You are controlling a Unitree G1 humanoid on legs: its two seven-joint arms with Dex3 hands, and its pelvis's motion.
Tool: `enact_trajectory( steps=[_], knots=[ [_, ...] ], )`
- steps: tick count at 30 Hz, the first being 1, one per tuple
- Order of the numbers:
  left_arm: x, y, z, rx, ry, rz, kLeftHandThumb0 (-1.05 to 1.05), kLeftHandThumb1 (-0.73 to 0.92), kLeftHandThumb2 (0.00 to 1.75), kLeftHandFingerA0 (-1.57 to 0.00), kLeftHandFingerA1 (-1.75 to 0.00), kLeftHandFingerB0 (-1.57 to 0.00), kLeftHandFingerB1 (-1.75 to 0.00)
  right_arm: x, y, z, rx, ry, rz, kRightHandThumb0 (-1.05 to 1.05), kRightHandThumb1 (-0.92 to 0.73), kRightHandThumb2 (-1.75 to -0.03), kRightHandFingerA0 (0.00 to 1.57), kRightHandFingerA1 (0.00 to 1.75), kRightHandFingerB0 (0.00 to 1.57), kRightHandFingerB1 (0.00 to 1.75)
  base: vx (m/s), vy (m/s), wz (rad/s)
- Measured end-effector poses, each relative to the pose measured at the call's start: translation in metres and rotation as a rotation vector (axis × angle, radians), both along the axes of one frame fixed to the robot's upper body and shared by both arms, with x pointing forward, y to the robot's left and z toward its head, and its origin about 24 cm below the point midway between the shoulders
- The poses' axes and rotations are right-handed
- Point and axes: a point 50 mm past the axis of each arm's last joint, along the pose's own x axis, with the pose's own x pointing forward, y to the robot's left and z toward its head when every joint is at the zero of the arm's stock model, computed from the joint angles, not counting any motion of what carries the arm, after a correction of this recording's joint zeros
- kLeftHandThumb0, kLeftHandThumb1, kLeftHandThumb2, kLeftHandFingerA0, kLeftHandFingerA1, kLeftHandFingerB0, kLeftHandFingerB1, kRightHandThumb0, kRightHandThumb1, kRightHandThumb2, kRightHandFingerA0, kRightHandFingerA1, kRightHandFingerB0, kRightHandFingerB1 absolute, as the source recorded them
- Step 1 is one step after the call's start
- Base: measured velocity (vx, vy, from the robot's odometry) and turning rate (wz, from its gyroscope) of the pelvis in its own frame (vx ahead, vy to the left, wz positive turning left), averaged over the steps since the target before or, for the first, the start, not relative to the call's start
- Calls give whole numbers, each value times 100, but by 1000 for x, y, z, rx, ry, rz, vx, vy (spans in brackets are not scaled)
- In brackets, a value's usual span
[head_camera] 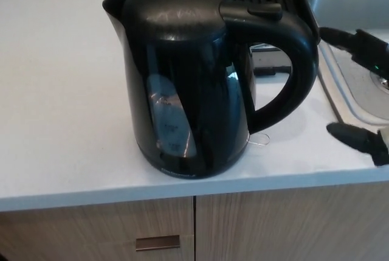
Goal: Pick up a kettle using the right hand on left side of the counter and then walk right towards the kettl base and turn on the kettle
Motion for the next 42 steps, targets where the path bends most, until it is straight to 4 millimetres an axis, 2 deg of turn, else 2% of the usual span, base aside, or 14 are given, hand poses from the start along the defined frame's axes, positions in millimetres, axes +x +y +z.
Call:
enact_trajectory(
  steps=[1,6,7,14,15,16,18,23,24,26,31,36,37,42],
  knots=[
    [0,0,0,0,0,-1,36,31,163,-97,-122,-95,-110,2,0,0,4,0,-5,-88,-54,-91,0,17,10,28,0,0,0],
    [-4,0,-1,-4,5,0,32,32,159,-100,-122,-97,-110,14,-4,3,30,-22,-54,-87,-54,-92,0,20,9,33,0,0,0],
    [-4,0,-2,-4,5,0,33,38,147,-105,-118,-97,-107,15,-5,4,33,-30,-65,-87,-55,-94,0,21,9,32,0,0,0],
    [-3,0,-1,5,-15,-8,38,37,150,-107,-120,-99,-108,27,-5,18,73,-93,-104,-85,-53,-94,0,23,8,34,0,0,0],
    [-3,0,-1,6,-17,-9,33,33,161,-96,-123,-96,-111,28,-5,18,76,-96,-104,-86,-54,-94,0,21,11,31,0,0,0],
    [-3,0,-1,7,-18,-9,33,33,161,-96,-123,-96,-111,28,-4,19,78,-98,-104,-86,-54,-94,0,21,11,31,0,0,0],
    [-2,0,0,9,-20,-10,40,36,153,-103,-119,-96,-107,27,3,19,91,-103,-83,-92,-57,-94,0,16,9,25,0,0,0],
    [0,0,-1,10,-29,-14,40,36,153,-103,-119,-96,-107,22,18,18,98,-102,-37,-92,-57,-94,0,16,9,25,0,0,0],
    [0,0,-1,10,-27,-14,36,30,164,-98,-126,-97,-113,22,19,19,97,-102,-37,-92,-57,-94,0,16,5,24,0,0,0],
    [-1,0,-2,8,-23,-12,36,31,164,-96,-124,-96,-112,20,23,19,87,-101,-24,-90,-56,-94,0,19,5,22,0,0,0],
    [-1,1,-1,15,-28,-18,32,30,164,-97,-129,-99,-116,16,38,15,54,-71,29,-85,-52,-93,0,27,4,24,0,0,0],
    [0,1,5,24,-54,-30,36,28,168,-96,-129,-98,-115,26,42,5,-23,1,15,-84,-50,-91,1,29,10,25,0,0,0],
    [0,1,5,21,-56,-28,35,29,165,-101,-127,-98,-113,28,41,4,-34,14,8,-85,-51,-89,3,34,11,31,0,0,0],
    [-5,1,1,-6,-38,-23,31,32,158,-98,-125,-99,-113,36,38,-12,-67,100,-21,-77,-47,-86,4,52,8,44,0,0,0]
  ],
)
